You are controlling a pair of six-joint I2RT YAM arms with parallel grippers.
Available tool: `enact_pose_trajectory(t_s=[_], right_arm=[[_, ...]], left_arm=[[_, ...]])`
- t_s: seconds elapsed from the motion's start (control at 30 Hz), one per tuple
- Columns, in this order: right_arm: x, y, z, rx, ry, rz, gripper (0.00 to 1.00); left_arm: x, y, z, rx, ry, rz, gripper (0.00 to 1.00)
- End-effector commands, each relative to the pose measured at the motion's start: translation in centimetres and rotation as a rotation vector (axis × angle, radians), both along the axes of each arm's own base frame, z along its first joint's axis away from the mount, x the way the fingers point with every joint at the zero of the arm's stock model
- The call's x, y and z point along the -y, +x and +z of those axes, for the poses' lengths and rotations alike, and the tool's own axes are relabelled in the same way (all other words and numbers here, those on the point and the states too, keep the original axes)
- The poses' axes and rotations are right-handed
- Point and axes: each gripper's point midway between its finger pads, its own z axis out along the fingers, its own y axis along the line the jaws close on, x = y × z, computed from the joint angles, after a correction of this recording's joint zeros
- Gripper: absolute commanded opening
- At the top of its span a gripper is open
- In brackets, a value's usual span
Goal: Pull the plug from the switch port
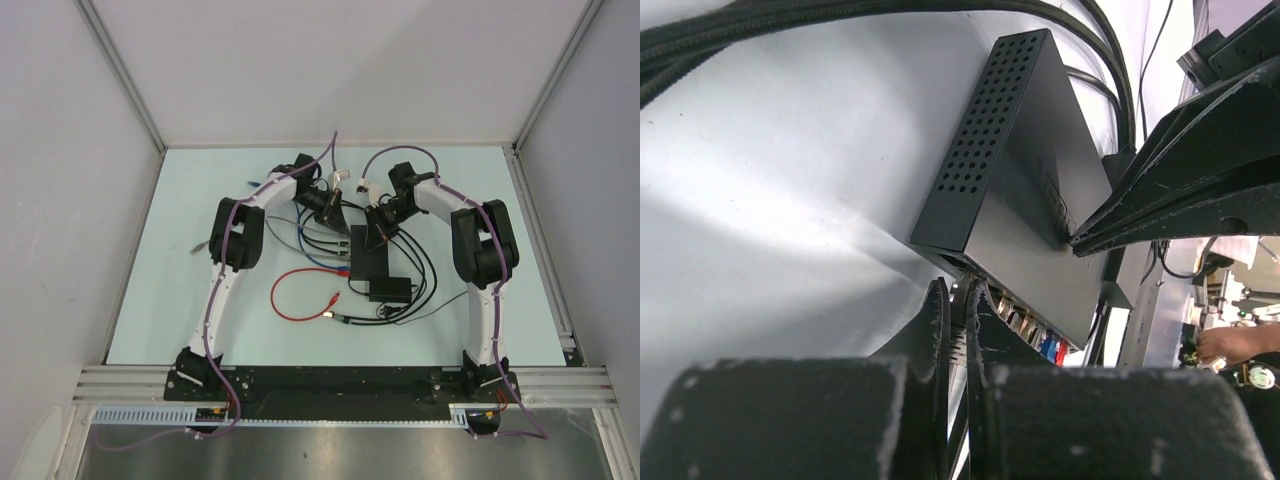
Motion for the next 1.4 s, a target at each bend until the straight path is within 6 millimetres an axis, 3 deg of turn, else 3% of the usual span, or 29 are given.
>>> enact_pose_trajectory(t_s=[0.0, 0.2, 0.3, 0.37, 0.47, 0.53, 0.63, 0.77, 0.8, 0.87, 0.9, 1.1, 1.2, 1.23, 1.27, 1.37], right_arm=[[3.3, -2.8, -8.9, -0.058, -0.289, 0.068, 0.03], [3.2, -2.7, -9.0, -0.056, -0.289, 0.069, 0.03], [3.2, -2.8, -9.0, -0.056, -0.29, 0.07, 0.03], [3.2, -2.7, -8.9, -0.055, -0.291, 0.07, 0.04], [3.3, -2.7, -8.9, -0.053, -0.293, 0.071, 0.04], [3.3, -2.8, -8.9, -0.055, -0.291, 0.07, 0.04], [3.1, -2.8, -9.0, -0.055, -0.29, 0.073, 0.04], [3.2, -2.8, -9.0, -0.058, -0.293, 0.073, 0.04], [3.2, -2.8, -9.0, -0.059, -0.293, 0.073, 0.04], [3.2, -2.8, -9.0, -0.057, -0.291, 0.073, 0.04], [3.1, -2.8, -9.0, -0.057, -0.289, 0.073, 0.04], [3.2, -2.7, -9.0, -0.055, -0.29, 0.073, 0.04], [3.2, -2.7, -9.0, -0.055, -0.294, 0.074, 0.04], [3.2, -2.8, -9.0, -0.055, -0.294, 0.076, 0.04], [3.2, -2.7, -9.0, -0.054, -0.293, 0.074, 0.04], [3.2, -2.7, -9.1, -0.058, -0.291, 0.073, 0.04]], left_arm=[[-3.3, 1.0, -4.4, 0.111, 0.205, 0.017, 0.0], [-3.5, 2.1, -2.7, 0.148, 0.229, 0.038, 0.0], [-4.2, 2.8, -3.0, 0.169, 0.29, 0.067, 0.0], [-5.0, 2.1, -3.6, 0.15, 0.332, 0.065, 0.0], [-6.3, -1.4, -5.2, 0.044, 0.363, 0.038, 0.0], [-6.6, -2.1, -5.3, 0.024, 0.343, 0.025, 0.0], [-6.9, -1.2, -5.3, -0.002, 0.325, 0.068, 0.0], [-6.5, 0.6, -3.4, 0.063, 0.269, 0.072, 0.0], [-6.2, 0.7, -2.9, 0.059, 0.237, 0.071, 0.05], [-6.1, 0.7, -2.8, 0.045, 0.223, 0.079, 0.27], [-5.9, 0.6, -2.8, 0.031, 0.201, 0.077, 0.3], [-4.7, -0.1, -1.9, -0.044, 0.092, 0.072, 0.3], [-4.8, 0.9, 0.0, 0.006, 0.062, 0.084, 0.29], [-4.9, 1.3, 1.4, 0.043, 0.05, 0.089, 0.33], [-5.0, 1.9, 2.0, 0.085, 0.042, 0.086, 0.42], [-6.4, 3.7, 3.7, 0.276, 0.099, 0.052, 0.53]])
